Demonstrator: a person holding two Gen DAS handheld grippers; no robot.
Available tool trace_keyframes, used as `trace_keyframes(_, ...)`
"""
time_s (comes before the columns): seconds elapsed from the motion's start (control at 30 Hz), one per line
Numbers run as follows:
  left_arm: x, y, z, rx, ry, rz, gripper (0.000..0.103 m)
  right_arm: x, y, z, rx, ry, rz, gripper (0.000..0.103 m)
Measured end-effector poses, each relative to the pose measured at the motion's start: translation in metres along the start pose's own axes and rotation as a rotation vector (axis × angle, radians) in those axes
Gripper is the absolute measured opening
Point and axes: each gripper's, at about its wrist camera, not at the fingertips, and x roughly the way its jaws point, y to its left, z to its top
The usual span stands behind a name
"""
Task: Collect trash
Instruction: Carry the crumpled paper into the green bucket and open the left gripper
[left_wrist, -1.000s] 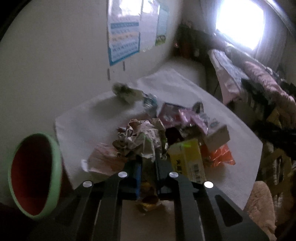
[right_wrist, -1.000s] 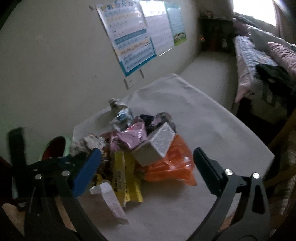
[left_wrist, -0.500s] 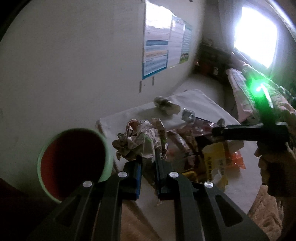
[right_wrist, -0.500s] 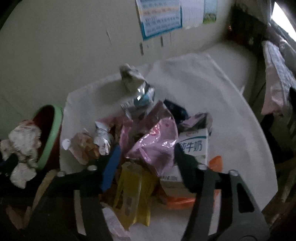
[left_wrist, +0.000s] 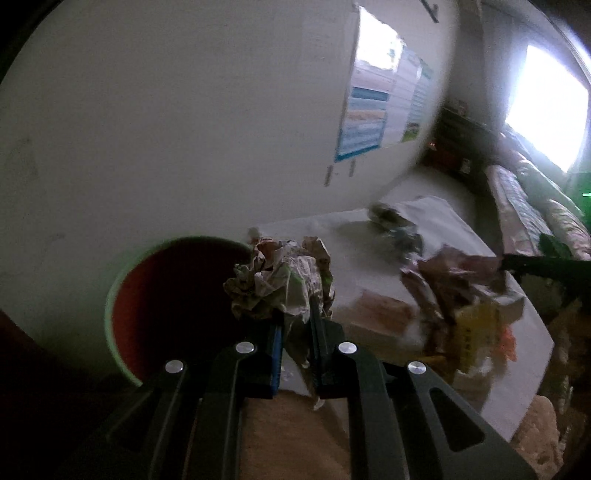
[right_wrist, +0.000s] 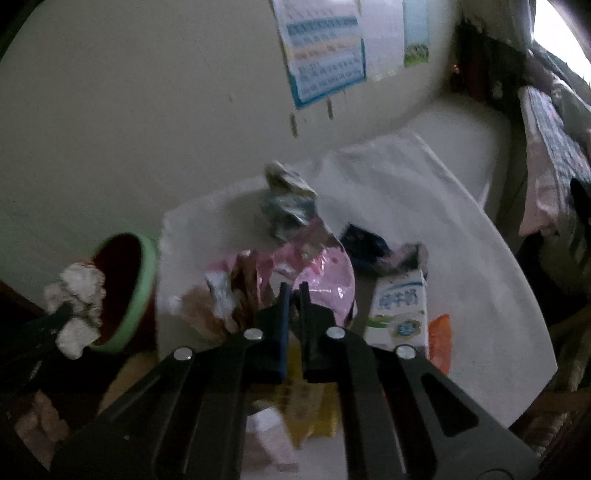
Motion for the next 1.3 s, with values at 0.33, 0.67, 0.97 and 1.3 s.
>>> trace_keyframes(0.33,0.009,0.06,-0.007,-0.066,0.022,0.104,0.01,-0.045,0.075,0.018,-0.12,-0.163,0.043,0.006)
trace_keyframes(0.67,0.022,0.094,-0.015,-0.139,0.065,0.142,0.01,-0.028,0.142,0.027,-0.215,-0.174,0.2,0.006)
trace_keyframes(0.97,0.029,0.104,-0.017,-0.15,0.085,0.174,0.01,0.021,0.193,0.028,-0.23,-0.069,0.327,0.006)
trace_keyframes(1.3,0.033,0.11,-0.018,-0.145,0.101,0.203,0.01,0.043,0.218,0.026,-0.243,-0.036,0.359,0.006)
